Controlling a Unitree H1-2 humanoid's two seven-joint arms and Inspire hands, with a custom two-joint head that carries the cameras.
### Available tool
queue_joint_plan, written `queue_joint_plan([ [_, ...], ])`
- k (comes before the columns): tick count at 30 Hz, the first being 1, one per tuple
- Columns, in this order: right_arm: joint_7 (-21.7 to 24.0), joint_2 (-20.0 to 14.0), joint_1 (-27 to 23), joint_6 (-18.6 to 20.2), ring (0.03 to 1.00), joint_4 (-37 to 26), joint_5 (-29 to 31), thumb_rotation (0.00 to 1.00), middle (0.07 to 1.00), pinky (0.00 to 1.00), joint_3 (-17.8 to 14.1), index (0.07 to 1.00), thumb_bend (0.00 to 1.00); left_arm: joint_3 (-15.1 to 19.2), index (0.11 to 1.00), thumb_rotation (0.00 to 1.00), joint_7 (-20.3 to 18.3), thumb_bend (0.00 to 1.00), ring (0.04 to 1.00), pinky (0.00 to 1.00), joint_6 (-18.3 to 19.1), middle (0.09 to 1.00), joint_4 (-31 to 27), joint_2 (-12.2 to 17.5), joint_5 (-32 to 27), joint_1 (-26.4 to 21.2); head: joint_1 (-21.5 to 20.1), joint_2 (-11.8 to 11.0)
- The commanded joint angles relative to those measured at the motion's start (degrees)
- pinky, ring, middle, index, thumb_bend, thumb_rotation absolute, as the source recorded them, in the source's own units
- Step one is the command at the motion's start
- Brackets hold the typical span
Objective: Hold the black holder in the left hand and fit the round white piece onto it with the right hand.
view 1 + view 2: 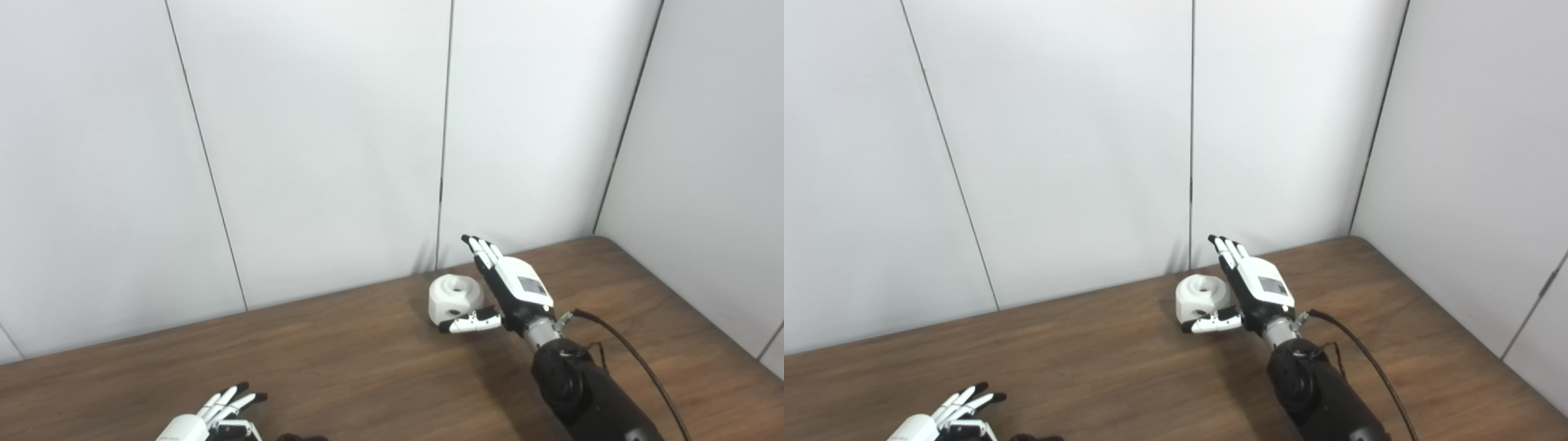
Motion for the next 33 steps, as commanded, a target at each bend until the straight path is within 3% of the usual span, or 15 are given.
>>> queue_joint_plan([
  [1, -0.7, -2.2, -1.6, 1.0, 1.0, -3.1, -3.9, 0.74, 1.0, 0.78, 0.8, 1.0, 0.94, -1.7, 0.481, 0.05, -2.7, 0.52, 1.0, 1.0, 0.2, 0.918, 1.7, 0.8, 2.7, 0.9, 0.0, -0.1],
  [8, -4.1, -2.6, 1.9, 1.6, 1.0, -7.2, -9.9, 0.7, 1.0, 0.8, 1.7, 1.0, 0.92, -1.6, 0.481, 0.05, -2.9, 0.52, 1.0, 1.0, 0.3, 0.918, 1.0, 0.9, 2.6, 1.1, 0.0, 0.2],
  [13, -6.1, -0.2, 4.3, -0.3, 0.993, -8.3, -5.8, 0.68, 1.0, 0.77, -1.1, 0.993, 0.9, -1.5, 0.481, 0.05, -2.9, 0.52, 1.0, 1.0, 0.2, 0.919, 0.8, 1.1, 2.6, 1.4, -0.1, 0.4],
  [17, -6.7, 1.0, 5.5, -1.4, 0.975, -6.4, -3.0, 0.74, 1.0, 0.78, -2.6, 1.0, 0.88, -1.5, 0.481, 0.05, -3.2, 0.52, 1.0, 1.0, 0.3, 0.921, 0.3, 1.3, 2.4, 1.8, -0.3, 0.7],
  [22, -5.6, 0.8, 5.2, -1.4, 0.992, -3.2, -0.6, 0.82, 1.0, 0.81, -3.2, 1.0, 0.94, -1.6, 0.482, 0.05, -3.5, 0.52, 1.0, 1.0, 0.4, 0.924, 0.0, 1.4, 2.5, 2.0, -0.2, 0.8],
  [28, -2.2, -2.4, 6.3, 3.1, 1.0, -7.6, -8.5, 0.95, 1.0, 0.82, 0.3, 1.0, 0.97, -1.6, 0.482, 0.05, -3.6, 0.52, 1.0, 1.0, 0.8, 0.926, -0.1, 1.2, 2.6, 2.0, -0.3, 0.7],
  [33, -1.1, -3.7, 8.7, 5.5, 1.0, -11.9, -14.7, 0.99, 1.0, 0.98, 2.6, 1.0, 0.94, -1.7, 0.482, 0.05, -3.6, 0.52, 1.0, 1.0, 0.7, 0.924, 0.0, 1.1, 2.5, 1.8, -0.4, 0.7],
])
